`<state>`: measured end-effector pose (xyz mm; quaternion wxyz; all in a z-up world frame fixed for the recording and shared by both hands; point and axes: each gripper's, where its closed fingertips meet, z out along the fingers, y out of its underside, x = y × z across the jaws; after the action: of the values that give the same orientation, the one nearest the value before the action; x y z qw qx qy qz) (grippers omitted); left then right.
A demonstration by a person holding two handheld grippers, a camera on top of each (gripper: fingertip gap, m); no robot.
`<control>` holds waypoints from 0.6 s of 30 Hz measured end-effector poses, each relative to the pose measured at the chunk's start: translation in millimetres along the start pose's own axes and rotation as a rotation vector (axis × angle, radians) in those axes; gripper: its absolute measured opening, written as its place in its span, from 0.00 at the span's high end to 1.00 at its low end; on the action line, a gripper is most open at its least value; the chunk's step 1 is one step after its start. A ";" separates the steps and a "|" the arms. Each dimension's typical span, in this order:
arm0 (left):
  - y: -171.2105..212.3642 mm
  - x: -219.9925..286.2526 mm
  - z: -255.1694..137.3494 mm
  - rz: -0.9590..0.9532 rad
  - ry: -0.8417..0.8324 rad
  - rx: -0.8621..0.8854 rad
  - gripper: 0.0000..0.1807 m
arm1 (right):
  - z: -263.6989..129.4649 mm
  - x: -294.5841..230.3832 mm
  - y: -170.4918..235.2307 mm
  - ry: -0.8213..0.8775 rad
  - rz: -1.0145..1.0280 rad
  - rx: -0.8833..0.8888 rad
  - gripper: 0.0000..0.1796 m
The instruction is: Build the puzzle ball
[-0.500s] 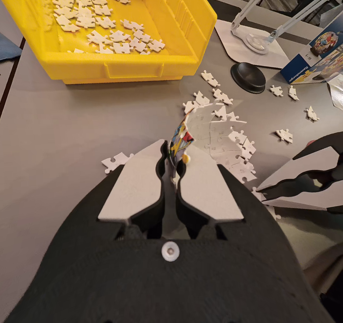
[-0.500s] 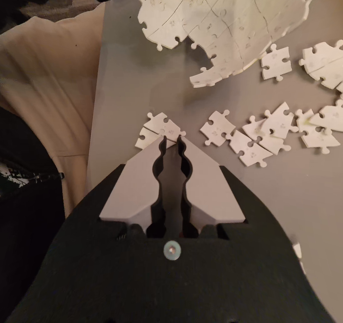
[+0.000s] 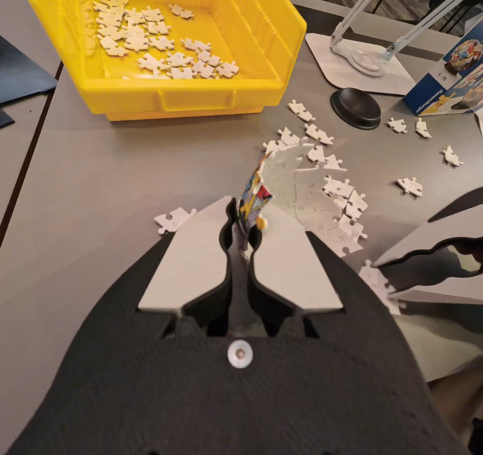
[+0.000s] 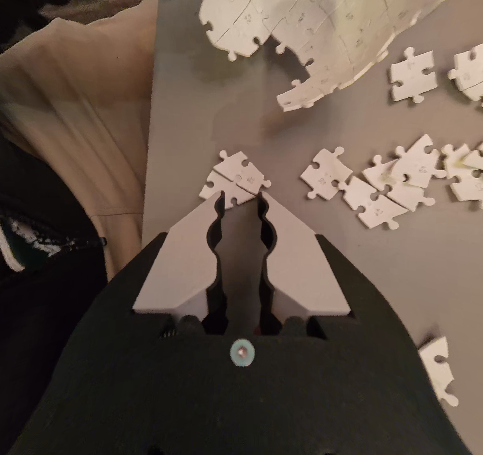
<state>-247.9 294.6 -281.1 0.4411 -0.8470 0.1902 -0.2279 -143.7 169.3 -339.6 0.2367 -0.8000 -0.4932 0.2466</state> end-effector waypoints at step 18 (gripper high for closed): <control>-2.0 9.5 0.3 0.004 0.039 0.012 0.96 | 5.0 -5.0 -2.2 0.018 -0.175 -0.014 0.77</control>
<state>-239.7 290.9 -277.5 0.4430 -0.8392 0.1991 -0.2446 -150.3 166.3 -341.2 0.2565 -0.7575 -0.5608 0.2142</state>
